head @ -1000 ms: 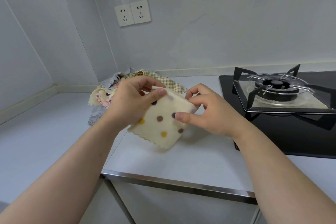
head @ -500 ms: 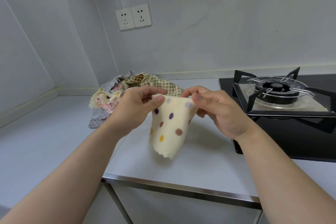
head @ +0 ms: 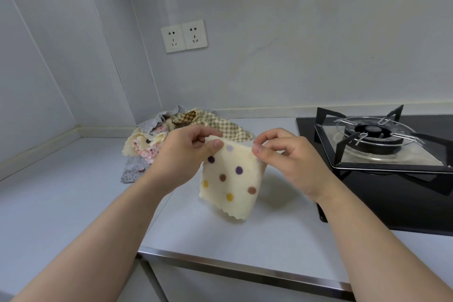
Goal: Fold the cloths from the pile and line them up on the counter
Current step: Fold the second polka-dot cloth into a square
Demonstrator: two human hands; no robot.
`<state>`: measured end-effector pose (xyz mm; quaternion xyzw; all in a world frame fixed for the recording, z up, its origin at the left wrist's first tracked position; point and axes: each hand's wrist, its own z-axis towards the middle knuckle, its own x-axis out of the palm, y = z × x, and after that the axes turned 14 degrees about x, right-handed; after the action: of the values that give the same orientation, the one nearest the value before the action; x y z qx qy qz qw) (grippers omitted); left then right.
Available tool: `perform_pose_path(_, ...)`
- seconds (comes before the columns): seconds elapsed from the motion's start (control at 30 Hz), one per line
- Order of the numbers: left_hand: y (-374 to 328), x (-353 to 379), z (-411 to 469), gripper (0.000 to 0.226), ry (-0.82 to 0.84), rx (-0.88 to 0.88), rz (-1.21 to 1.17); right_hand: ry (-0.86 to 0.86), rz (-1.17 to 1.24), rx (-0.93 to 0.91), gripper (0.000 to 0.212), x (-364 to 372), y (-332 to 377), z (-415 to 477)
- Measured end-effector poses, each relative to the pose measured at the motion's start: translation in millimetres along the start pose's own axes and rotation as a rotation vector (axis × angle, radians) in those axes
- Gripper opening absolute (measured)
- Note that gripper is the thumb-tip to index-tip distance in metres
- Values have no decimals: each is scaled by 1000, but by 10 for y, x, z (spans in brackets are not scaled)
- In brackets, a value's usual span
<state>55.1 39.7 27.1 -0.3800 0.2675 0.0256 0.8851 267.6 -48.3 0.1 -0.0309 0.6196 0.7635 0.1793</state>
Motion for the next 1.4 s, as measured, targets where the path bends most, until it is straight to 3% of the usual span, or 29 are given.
perform_pose_path(0.2, -3, 12, -4, 8, 32, -36, -76, -139, -259, -69, 11, 28, -76, 32)
perform_pose_path(0.3, -17, 54, -10, 10, 0, -36, 22, -118, -396, -44, 15, 63, -117, 43)
perform_pose_path(0.47, 4, 147, -25, 10, -149, -60, 90, 31, -178, -17, 15, 65, -99, 46)
perform_pose_path(0.73, 10, 220, -44, 27, -139, -143, 183, 253, 76, 88, 18, 78, -32, 14)
perform_pose_path(0.83, -27, 233, -52, 29, -89, -93, 316, 220, 145, 178, 25, 69, -66, 53)
perform_pose_path(0.93, -46, 206, -72, 29, -71, -64, 394, 95, 21, 269, 24, 99, -119, 97)
perform_pose_path(1.07, 47, 167, -35, 33, -162, -240, 274, 66, -158, 392, 23, 218, -192, 105)
perform_pose_path(1.23, 249, 53, 48, 30, -214, -577, -72, 85, -289, 345, 38, 372, -251, 83)
perform_pose_path(1.33, 286, 48, 39, 12, -240, -565, -46, 140, -312, 293, 35, 438, -257, 79)
perform_pose_path(1.4, 293, 53, 22, 16, -273, -533, 20, 193, -296, 277, 30, 476, -246, 80)
